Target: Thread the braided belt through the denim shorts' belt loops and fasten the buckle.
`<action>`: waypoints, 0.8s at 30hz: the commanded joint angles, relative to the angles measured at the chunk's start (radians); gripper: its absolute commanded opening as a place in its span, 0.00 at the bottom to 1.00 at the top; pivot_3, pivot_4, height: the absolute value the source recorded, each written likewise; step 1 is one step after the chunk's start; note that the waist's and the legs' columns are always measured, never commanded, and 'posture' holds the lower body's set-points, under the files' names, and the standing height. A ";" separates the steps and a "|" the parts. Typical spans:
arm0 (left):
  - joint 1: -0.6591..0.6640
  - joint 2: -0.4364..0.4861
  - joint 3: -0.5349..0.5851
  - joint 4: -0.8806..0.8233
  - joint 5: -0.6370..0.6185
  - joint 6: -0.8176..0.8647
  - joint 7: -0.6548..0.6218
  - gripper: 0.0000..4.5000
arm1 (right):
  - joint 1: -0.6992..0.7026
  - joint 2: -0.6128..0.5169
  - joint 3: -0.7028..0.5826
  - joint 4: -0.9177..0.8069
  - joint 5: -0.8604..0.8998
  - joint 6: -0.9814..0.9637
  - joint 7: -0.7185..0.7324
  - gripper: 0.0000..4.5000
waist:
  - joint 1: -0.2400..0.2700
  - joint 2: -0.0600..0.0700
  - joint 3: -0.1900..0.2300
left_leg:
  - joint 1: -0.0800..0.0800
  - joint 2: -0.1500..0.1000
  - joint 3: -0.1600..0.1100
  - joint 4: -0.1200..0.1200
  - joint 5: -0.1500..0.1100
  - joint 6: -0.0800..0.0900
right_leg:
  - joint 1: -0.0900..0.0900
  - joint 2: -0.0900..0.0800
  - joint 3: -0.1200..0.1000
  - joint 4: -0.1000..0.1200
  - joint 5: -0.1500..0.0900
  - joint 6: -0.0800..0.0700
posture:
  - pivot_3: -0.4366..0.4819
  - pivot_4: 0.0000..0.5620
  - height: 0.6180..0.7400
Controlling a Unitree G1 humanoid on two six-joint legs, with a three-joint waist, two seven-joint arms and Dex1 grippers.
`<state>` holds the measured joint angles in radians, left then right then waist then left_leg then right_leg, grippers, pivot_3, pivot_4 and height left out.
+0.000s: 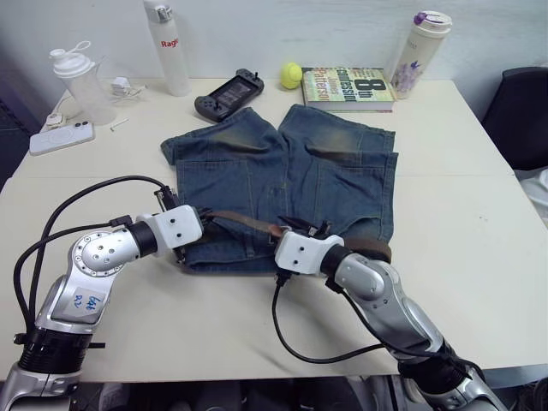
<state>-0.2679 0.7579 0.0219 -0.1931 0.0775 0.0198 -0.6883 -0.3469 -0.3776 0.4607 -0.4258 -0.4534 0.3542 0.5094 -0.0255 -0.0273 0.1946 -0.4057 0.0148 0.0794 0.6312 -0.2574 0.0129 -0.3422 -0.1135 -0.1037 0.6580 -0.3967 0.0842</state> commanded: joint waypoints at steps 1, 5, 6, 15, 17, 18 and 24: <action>0.005 0.000 0.020 -0.028 0.001 -0.026 0.016 0.00 | -0.014 0.008 -0.023 -0.056 -0.010 -0.013 0.001 0.02 | 0.000 0.000 0.000 | 0.000 0.000 0.000 0.000 0.000 0.000 | 0.000 0.000 0.000 0.000 0.000 0.000 | 0.48 0.27 1.00; 0.005 -0.005 0.012 -0.027 0.006 -0.045 0.022 0.00 | -0.024 -0.013 -0.023 -0.051 -0.017 -0.045 0.007 0.02 | -0.001 0.000 0.000 | 0.000 0.000 0.000 0.000 0.000 0.000 | 0.000 0.000 0.000 0.000 0.000 0.000 | 0.48 0.27 1.00; 0.006 -0.007 0.010 -0.029 0.006 -0.048 0.024 0.00 | -0.026 -0.016 -0.023 -0.048 -0.016 -0.053 0.010 0.02 | -0.001 0.000 0.000 | 0.000 0.000 0.000 0.000 0.000 0.000 | 0.000 0.000 0.000 0.000 0.000 0.000 | 0.48 0.27 1.00; 0.015 -0.041 0.035 -0.058 -0.074 -0.021 0.000 0.63 | -0.031 -0.077 -0.021 -0.011 -0.032 -0.167 0.036 0.00 | -0.001 0.000 0.000 | 0.000 0.000 0.000 0.000 0.000 0.000 | 0.000 0.000 0.000 0.000 0.000 0.000 | 0.48 0.27 1.00; 0.028 -0.046 0.065 -0.088 -0.130 0.021 -0.010 0.84 | -0.037 -0.093 -0.024 0.004 -0.039 -0.195 0.038 0.00 | -0.001 0.000 0.000 | 0.000 0.000 -0.001 0.001 0.000 0.000 | 0.000 0.000 0.000 0.001 0.000 0.000 | 0.48 0.27 1.00; 0.035 -0.047 0.081 -0.102 -0.156 0.044 -0.012 0.84 | -0.039 -0.100 -0.026 0.011 -0.042 -0.208 0.039 0.00 | -0.001 0.000 0.000 | 0.000 0.000 0.000 0.001 0.000 0.000 | 0.000 0.000 0.000 0.001 0.000 0.000 | 0.48 0.27 1.00; 0.066 -0.059 0.342 -0.257 -0.635 0.531 0.015 0.84 | -0.060 -0.141 -0.043 0.068 -0.054 -0.294 0.029 0.00 | -0.002 0.000 0.000 | 0.000 0.000 -0.001 0.001 0.000 0.000 | 0.001 0.000 0.000 0.001 0.000 0.000 | 0.48 0.27 1.00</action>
<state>-0.2052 0.6879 0.2796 -0.3844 -0.4106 0.4177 -0.6899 -0.3909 -0.5131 0.4461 -0.3501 -0.5000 0.0992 0.5469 -0.0278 -0.0278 0.1943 -0.4053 0.0152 0.0773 0.6328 -0.2571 0.0126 -0.3408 -0.1133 -0.1040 0.6588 -0.3967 0.0842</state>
